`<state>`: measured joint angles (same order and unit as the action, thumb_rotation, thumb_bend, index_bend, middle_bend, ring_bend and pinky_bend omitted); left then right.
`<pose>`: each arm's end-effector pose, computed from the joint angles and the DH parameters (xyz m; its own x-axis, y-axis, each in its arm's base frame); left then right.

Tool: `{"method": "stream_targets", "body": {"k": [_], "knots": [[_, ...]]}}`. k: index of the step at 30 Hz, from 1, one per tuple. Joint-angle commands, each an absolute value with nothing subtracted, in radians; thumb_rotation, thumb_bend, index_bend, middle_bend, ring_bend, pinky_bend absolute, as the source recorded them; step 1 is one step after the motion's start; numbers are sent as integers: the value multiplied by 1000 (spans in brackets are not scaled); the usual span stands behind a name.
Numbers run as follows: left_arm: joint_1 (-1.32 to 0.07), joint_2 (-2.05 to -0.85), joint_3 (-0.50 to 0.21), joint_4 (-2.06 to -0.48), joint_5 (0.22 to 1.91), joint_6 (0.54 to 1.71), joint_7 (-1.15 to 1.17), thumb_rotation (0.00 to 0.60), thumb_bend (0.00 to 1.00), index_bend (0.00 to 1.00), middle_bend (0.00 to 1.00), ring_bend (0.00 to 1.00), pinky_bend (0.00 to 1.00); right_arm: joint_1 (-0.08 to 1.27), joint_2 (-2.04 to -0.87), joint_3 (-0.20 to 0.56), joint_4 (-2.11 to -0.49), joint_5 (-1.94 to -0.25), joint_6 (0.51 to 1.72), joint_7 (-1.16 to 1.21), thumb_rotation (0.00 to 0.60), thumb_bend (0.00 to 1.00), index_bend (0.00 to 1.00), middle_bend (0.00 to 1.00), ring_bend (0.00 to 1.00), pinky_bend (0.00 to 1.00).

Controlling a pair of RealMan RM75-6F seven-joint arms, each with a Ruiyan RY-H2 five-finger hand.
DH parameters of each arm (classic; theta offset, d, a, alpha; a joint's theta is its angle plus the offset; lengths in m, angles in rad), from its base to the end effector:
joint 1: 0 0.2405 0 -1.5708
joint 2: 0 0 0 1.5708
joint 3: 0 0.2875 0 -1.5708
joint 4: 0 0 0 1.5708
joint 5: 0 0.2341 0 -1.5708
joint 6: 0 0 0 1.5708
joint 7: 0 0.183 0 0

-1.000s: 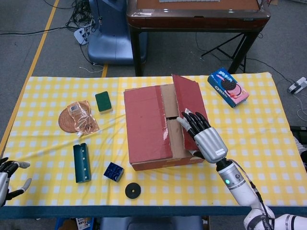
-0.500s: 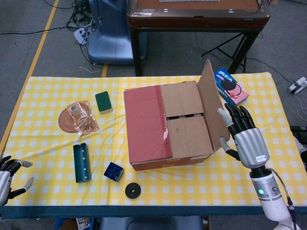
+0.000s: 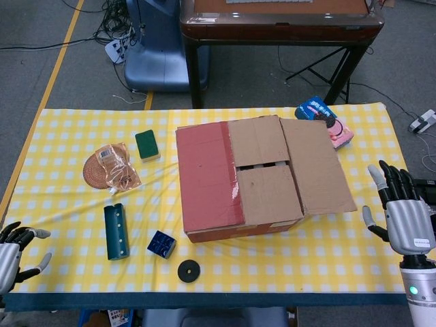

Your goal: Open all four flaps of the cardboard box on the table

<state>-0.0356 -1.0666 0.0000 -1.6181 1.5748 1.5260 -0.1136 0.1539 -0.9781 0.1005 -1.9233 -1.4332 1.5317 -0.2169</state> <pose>-0.3512 0.1954 0.1616 0.3377 0.0330 0.9407 0.9411 -0.0324 -0.3367 -0.2745 -0.2488 0.1888 0.4250 0.0984 0.8998 -0.9027 -0.0270 0.4294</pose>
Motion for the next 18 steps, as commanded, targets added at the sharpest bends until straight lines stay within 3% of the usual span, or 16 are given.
{"method": "stream_targets", "body": {"k": [1,10,18], "knots": [[-43,-1058,-4,-1625,1585,1528,-107,600,327,463,400,265,105,142,-964,94,-1921,-1430,1527,-197,600,411,0,0,0,29],[-115,-995,-19,-1672,1699,1521,-111,600,327,458,400,261,102,131,-942,108,-1925,-1448,1540,-170,600,411,0,0,0,29],[-245,-974,-38,-1746,1802,1420,-120,600,327,402,392,249,92,130,-928,127,-1928,-1445,1545,-161,600,410,0,0,0,29]]}}
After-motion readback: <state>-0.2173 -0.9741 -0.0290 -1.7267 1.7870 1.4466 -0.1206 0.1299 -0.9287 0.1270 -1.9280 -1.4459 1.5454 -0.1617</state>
